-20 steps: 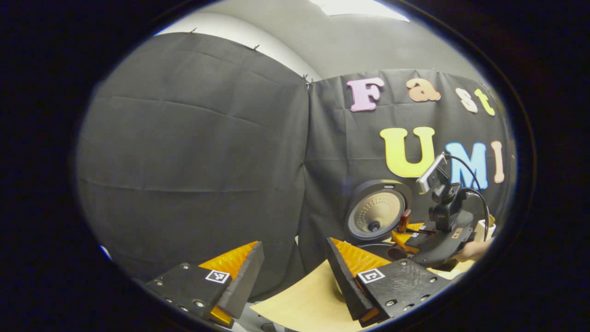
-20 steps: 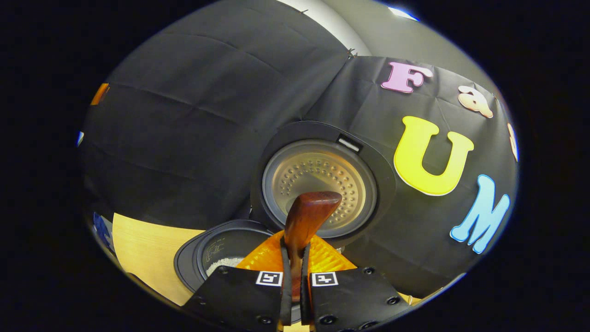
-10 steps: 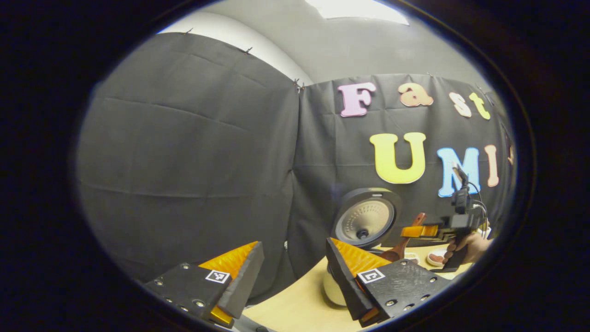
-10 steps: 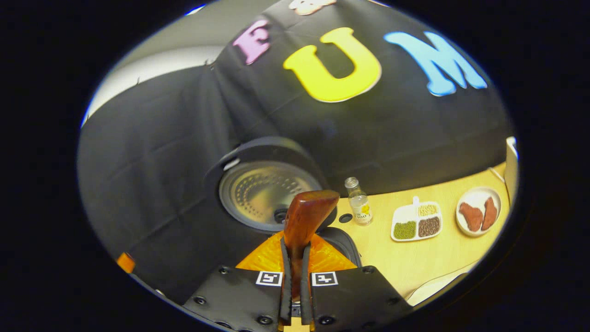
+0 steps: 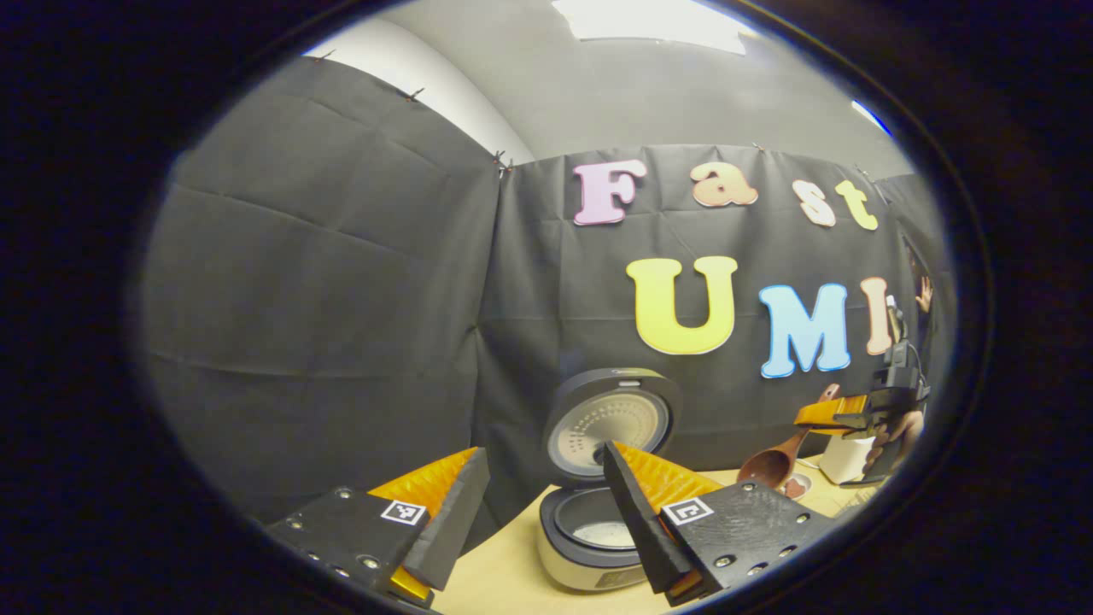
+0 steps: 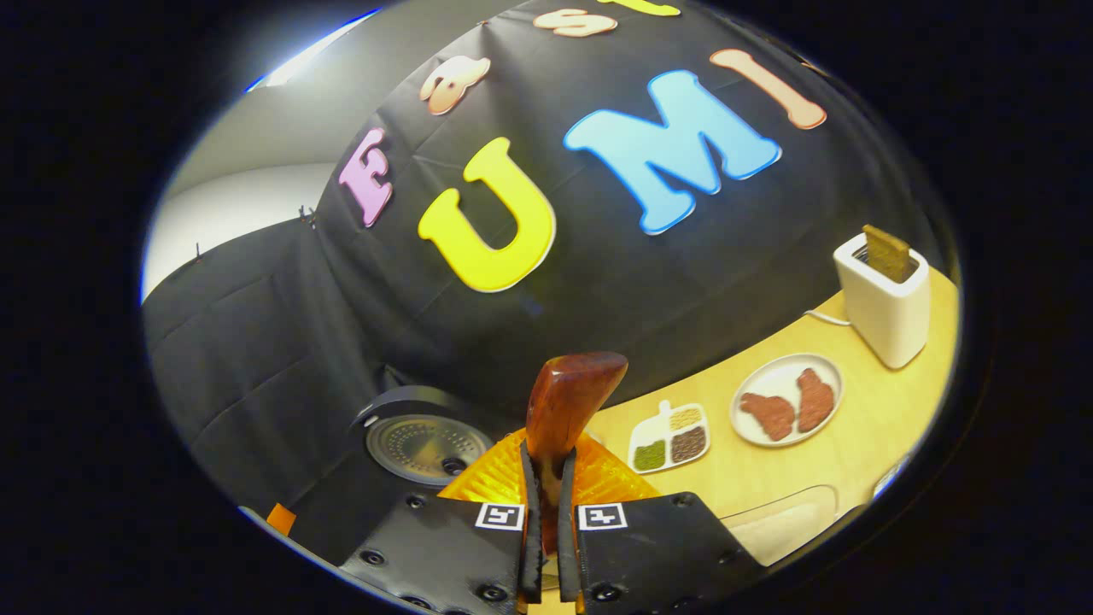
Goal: Close the left gripper, press the button to open the rice cooker; take a wooden spoon from the chopstick holder with the right hand, scoop a spoonful of rice and pour it into the rice cooker, then put the wooden spoon back into the chopstick holder.
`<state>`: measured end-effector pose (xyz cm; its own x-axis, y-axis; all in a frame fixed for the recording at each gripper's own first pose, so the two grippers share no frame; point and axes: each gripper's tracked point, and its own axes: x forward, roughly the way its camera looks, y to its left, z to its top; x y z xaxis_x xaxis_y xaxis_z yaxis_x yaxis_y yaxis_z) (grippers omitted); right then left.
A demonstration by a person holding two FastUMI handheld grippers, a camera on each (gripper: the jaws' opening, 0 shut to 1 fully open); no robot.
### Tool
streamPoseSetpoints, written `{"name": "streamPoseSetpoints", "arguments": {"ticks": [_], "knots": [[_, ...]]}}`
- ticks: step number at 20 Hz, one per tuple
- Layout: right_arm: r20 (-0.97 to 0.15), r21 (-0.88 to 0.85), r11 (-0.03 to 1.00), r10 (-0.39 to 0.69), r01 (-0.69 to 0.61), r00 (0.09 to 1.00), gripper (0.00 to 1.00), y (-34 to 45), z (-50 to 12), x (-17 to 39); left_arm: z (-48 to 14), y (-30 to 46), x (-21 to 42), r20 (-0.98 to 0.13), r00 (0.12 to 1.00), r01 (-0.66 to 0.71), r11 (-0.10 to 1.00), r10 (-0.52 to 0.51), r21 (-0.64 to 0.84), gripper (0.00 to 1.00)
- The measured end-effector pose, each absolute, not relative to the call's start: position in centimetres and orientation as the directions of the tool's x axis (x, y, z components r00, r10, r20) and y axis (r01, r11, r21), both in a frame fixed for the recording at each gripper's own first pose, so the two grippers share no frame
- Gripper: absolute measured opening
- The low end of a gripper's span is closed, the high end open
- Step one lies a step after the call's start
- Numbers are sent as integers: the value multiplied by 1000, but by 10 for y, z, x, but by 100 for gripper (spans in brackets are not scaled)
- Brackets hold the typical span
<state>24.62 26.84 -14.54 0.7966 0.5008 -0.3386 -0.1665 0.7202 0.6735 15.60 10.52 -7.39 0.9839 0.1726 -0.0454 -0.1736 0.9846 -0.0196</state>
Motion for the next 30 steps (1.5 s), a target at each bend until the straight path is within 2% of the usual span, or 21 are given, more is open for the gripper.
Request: {"name": "streamPoseSetpoints", "arguments": {"ticks": [8,15,22,26,30], "knots": [[-408,541,841,233,28,883,9,107,-169,232,-62,59,208,-22,997,-81,996,80,-38,84],[-492,421,887,46,190,870,9,-2,-209,195,-56,31,233,-24,999,-35,998,34,-44,85],[-572,306,911,-55,275,818,9,-47,-260,165,-53,19,235,-32,999,-18,999,17,-38,83],[-628,335,892,-30,304,778,9,-45,-293,152,-53,24,234,-39,999,-29,999,28,-39,83],[-670,351,880,-3,321,742,15,-40,-317,144,-47,29,231,-42,999,-37,998,35,-50,83]]}}
